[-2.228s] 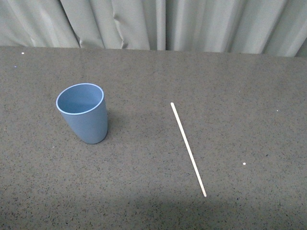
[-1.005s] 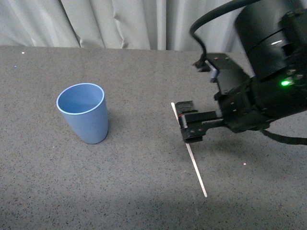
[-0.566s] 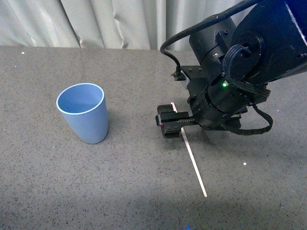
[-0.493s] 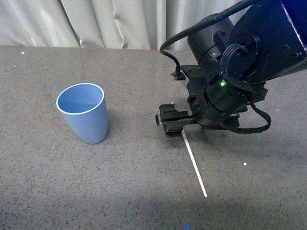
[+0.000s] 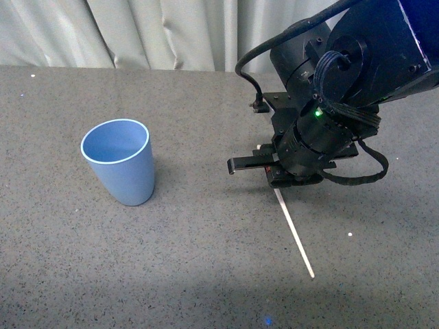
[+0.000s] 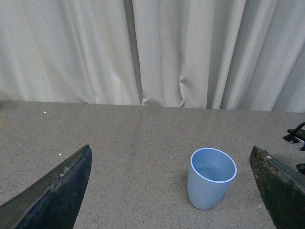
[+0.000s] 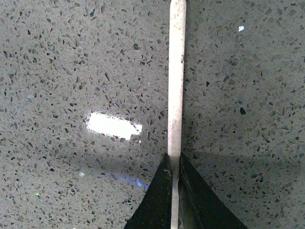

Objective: Transfer chopsticks to blue cup

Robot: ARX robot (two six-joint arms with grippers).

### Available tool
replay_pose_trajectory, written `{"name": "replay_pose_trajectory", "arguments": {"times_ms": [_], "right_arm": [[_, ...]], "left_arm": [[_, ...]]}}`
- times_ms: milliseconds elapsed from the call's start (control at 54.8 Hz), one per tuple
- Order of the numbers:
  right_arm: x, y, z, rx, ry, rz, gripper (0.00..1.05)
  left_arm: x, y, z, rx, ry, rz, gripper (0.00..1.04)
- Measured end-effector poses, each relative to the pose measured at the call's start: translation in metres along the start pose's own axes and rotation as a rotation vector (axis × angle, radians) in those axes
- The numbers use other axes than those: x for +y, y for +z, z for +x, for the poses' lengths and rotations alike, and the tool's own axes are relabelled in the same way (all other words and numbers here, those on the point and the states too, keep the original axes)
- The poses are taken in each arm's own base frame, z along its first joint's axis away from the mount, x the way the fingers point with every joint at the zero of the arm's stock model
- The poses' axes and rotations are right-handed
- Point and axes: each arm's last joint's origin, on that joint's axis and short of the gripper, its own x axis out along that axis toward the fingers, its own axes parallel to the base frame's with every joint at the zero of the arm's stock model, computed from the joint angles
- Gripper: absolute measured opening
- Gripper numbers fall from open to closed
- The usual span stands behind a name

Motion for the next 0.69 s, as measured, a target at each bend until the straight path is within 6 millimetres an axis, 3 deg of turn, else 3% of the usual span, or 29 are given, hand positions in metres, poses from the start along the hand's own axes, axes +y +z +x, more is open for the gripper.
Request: {"name": "replay_pose_trajectory", "arguments": {"times_ms": [237,347,384,511,566,694], "right_arm": [[-0.008,-0.008,-0.013,-0.121,0.103,0.055,0.01],[-0.001,0.003,-0.053,-0.411,0.225,0.031,0.01],[0.006,0.013,-0.077,-0.556,0.305,0.0,0.01],[0.028,0.032,-0.124,-0.846,0.498,-0.081,0.01],[0.04,0.036,-0.135,-0.927,0.575,-0.126,0.01],[0.064,0.039,-0.139,-1.005,0.684,-0.207,0.01]], "left_arm": [[0.0,0.0,0.0,0.0,0.0,0.0,0.98],[0.0,0.0,0.0,0.0,0.0,0.0,0.98],[0.0,0.0,0.0,0.0,0.0,0.0,0.98],[0.0,0.0,0.0,0.0,0.0,0.0,0.98],[0.0,0.0,0.0,0.0,0.0,0.0,0.98],[0.0,0.0,0.0,0.0,0.0,0.0,0.98]]}}
